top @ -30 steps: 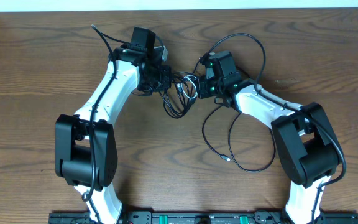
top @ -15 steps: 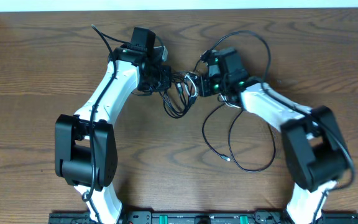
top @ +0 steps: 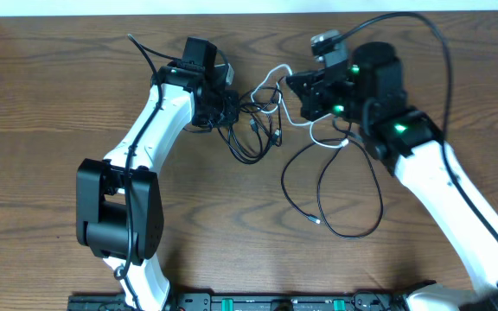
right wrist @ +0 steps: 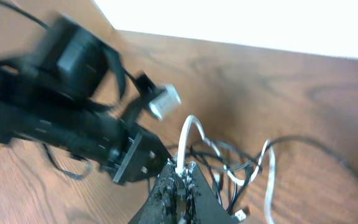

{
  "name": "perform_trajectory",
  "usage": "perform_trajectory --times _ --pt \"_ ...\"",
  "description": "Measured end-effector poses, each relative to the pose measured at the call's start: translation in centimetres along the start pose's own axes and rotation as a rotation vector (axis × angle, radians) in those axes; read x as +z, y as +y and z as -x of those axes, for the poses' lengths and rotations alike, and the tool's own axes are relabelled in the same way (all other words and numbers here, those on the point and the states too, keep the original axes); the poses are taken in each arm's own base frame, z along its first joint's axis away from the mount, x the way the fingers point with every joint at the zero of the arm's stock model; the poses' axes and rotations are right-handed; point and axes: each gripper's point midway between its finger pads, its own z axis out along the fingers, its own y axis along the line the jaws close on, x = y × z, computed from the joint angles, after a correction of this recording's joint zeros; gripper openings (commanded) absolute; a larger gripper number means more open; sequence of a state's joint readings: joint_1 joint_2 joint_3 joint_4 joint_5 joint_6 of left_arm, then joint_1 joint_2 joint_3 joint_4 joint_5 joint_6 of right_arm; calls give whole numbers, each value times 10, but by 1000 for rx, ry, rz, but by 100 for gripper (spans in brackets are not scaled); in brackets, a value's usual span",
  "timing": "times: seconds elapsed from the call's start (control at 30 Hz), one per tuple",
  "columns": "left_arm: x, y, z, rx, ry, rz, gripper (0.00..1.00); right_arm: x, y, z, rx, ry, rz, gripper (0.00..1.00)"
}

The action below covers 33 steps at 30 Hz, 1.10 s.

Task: Untangle cables
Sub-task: 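Draw the white cable far rightward with the right gripper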

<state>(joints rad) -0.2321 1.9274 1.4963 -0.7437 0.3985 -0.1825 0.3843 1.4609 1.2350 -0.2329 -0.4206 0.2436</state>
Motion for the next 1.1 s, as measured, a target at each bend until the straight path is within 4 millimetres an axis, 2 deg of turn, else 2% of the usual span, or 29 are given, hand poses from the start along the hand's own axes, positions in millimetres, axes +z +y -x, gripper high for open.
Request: perform_trajectory --times 0.17,0.23,0.43,0.7,0.83,1.1 --pt "0 0 0 0 0 0 8 -50 11 38 -45 -132 -9 1" --pt "0 0 0 0 0 0 8 -75 15 52 -64 -191 -22 1" --pt "0 1 0 0 -1 4 8 -134 17 74 -105 -305 -76 1" --pt "0 2 1 0 -3 12 8 -211 22 92 -158 -461 -171 1" --pt "0 2 1 0 -3 13 8 -246 21 95 -178 -529 -253 1" --pt "0 3 1 0 -4 15 8 -305 3 94 -165 -644 -493 1"
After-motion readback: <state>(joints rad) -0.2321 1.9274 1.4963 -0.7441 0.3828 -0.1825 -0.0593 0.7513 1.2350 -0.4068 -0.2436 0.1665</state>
